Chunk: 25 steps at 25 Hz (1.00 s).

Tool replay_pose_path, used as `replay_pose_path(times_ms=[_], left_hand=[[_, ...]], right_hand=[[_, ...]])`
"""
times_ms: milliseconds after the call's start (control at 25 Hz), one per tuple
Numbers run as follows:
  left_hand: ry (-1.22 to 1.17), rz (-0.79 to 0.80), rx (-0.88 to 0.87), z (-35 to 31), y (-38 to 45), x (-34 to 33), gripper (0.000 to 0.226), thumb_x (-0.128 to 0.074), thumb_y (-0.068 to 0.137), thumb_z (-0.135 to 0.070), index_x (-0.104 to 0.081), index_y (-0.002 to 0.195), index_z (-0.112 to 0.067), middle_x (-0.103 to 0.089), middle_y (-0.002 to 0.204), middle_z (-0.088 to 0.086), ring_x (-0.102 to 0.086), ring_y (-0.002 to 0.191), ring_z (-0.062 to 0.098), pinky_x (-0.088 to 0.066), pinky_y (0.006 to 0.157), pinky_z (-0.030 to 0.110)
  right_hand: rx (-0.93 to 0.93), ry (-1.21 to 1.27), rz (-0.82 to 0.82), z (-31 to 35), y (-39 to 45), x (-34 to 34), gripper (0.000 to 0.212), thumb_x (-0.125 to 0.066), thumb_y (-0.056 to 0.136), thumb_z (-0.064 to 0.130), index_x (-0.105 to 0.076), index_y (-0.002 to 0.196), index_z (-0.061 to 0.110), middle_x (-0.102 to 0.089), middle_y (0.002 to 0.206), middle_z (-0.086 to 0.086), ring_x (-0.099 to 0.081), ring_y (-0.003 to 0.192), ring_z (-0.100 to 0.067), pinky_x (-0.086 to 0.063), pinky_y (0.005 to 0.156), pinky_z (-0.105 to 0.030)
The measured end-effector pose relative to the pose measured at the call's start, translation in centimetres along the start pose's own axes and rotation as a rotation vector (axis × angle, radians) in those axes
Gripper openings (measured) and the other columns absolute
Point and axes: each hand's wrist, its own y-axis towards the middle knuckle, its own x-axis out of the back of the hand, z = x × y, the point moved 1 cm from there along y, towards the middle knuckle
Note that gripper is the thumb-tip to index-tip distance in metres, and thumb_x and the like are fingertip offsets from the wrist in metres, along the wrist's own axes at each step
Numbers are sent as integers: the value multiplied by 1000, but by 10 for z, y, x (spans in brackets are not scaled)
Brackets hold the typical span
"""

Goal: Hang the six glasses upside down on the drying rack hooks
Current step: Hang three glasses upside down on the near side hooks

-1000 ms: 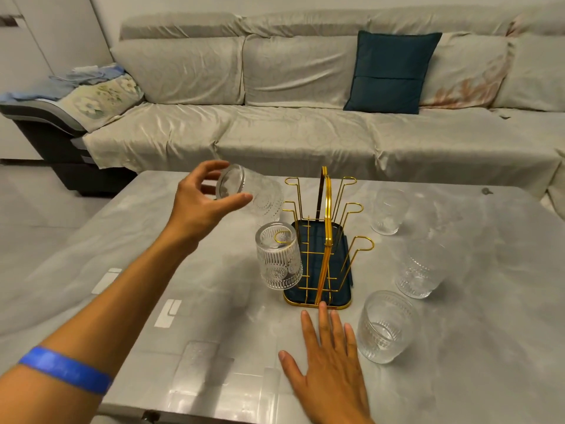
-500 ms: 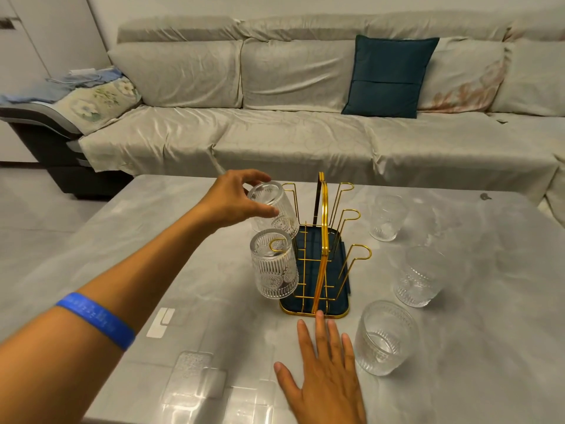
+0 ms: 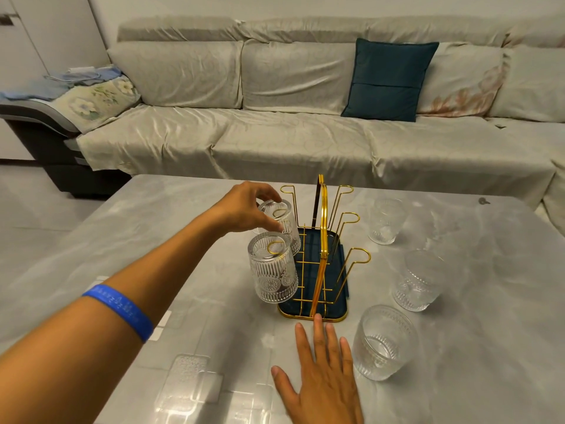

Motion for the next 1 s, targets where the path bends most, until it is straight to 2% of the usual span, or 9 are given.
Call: replay_pose_path(times_ms=[160,320,440,520,600,720,800,880,1000], left_hand=[[48,60,-26,0,5,0,53,-90,65,-18,-66,111,-23,-64,119,3,-62,98,21,-53,68,26],[62,87,-66,2,3,1,52,-88,69,-17,-63,115,-23,-62,123,3,-60,105,21,-57,76,33],[-59,142,-30,19,-11,8,61,-85,72,-6,-59,125,-20,-59,128,-1,-55,114,17,-54,87,37],[-161,71,66,44,-24,10,61,-77,75,7,-58,125,-22,-58,129,0,-54,117,18,-53,85,35],[-233,-117,202,72,-35,7,57,-70,77,12,-59,122,-22,-61,125,4,-57,116,24,-54,83,36],[-303,-315,407,101,-33,-13,61,-74,80,3,-51,132,-18,-58,129,10,-55,115,28,-51,91,41],[-323,-340,429,110,-17,-31,74,-79,78,-3,-43,140,-18,-53,137,12,-52,118,30,-48,93,42],[-336,-325,408,116,7,-48,89,-85,73,-10,-34,146,-19,-47,144,13,-47,125,31,-46,99,46],[-360,-297,366,118,42,-70,94,-87,71,-15,-32,146,-21,-46,146,12,-47,128,32,-44,104,52]], right_hand=[[10,11,-17,-1,2,-2,83,-15,83,73,-60,126,18,-29,152,-9,18,141,-20,-6,106,-43],[7,1,-40,-3,2,-5,83,-16,83,73,-63,123,17,-50,138,-17,17,142,-19,-6,106,-42],[4,-1,-48,-3,3,-5,84,-15,83,73,-63,123,17,-51,135,-18,15,142,-20,-5,106,-41],[10,-8,-29,-2,3,-2,83,-15,83,73,-63,123,18,-47,137,-17,-4,143,-28,-5,106,-41],[25,-24,-32,-1,3,-2,83,-15,83,73,-64,122,19,-40,140,-14,-28,137,-33,-7,105,-40],[65,-24,-112,-5,5,-11,83,-13,81,76,-42,137,23,-11,158,-8,7,143,-22,-5,105,-42],[93,-72,-172,-9,9,-21,86,-13,78,79,-20,145,25,11,157,-9,17,142,-22,-5,106,-44],[110,-140,-222,-13,12,-34,91,-13,78,81,-14,148,23,8,157,-12,12,143,-26,-7,107,-46],[187,-322,-269,-23,12,-53,77,-31,80,76,-41,131,19,-25,153,-14,-26,135,-40,-11,107,-49]])
